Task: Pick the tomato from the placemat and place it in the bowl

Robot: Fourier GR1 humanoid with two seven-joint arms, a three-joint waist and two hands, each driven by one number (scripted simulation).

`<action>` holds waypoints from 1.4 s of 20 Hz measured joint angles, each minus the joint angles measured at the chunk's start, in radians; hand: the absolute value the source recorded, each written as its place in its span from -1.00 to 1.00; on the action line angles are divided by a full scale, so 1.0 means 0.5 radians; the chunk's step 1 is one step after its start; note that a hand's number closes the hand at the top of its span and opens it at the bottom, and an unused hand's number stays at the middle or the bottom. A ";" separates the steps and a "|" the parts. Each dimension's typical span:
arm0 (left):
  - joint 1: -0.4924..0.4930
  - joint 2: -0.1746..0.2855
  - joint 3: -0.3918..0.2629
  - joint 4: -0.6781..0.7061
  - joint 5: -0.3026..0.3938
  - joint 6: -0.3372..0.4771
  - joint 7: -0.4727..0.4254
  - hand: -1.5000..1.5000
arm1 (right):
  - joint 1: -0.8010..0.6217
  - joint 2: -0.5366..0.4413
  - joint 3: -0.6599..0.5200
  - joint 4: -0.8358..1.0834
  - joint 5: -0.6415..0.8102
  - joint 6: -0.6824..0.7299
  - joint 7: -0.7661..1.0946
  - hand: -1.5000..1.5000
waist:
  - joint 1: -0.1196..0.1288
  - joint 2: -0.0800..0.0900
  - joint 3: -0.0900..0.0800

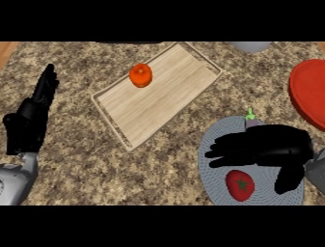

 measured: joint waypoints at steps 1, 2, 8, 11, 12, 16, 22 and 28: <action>-0.012 0.002 0.015 -0.002 0.006 -0.010 0.010 0.00 | -0.011 0.031 0.046 0.053 0.062 -0.037 -0.008 -1.00 | -0.001 0.000 0.000; -0.009 -0.017 0.013 0.013 -0.012 0.003 -0.006 0.00 | -0.001 0.043 0.087 0.067 0.114 -0.065 -0.013 -1.00 | -0.007 0.000 0.000; 0.009 -0.020 0.076 -0.004 -0.031 -0.056 0.007 0.00 | 0.007 0.138 0.160 0.253 0.316 -0.169 -0.095 -1.00 | -0.024 -0.004 -0.001; -0.001 -0.040 0.099 -0.003 -0.055 -0.064 0.025 0.00 | 0.039 0.241 0.199 0.323 0.395 -0.193 -0.082 -1.00 | -0.029 -0.005 -0.001; 0.001 -0.044 0.100 -0.020 -0.070 -0.065 0.043 0.00 | 0.027 0.264 0.196 0.337 0.410 -0.179 -0.080 -1.00 | -0.030 -0.005 -0.002; 0.027 -0.082 0.118 -0.004 -0.093 -0.093 0.006 0.00 | 0.046 0.331 0.213 0.407 0.486 -0.204 -0.112 -1.00 | -0.033 -0.006 -0.002; 0.012 -0.123 0.152 -0.007 -0.126 -0.125 0.028 0.00 | 0.034 0.466 0.246 0.623 0.642 -0.304 -0.208 1.00 | -0.032 -0.006 -0.002; 0.058 -0.158 0.173 -0.059 -0.154 -0.157 0.027 0.00 | 0.019 0.562 0.234 0.706 0.768 -0.460 -0.358 1.00 | -0.031 -0.017 -0.012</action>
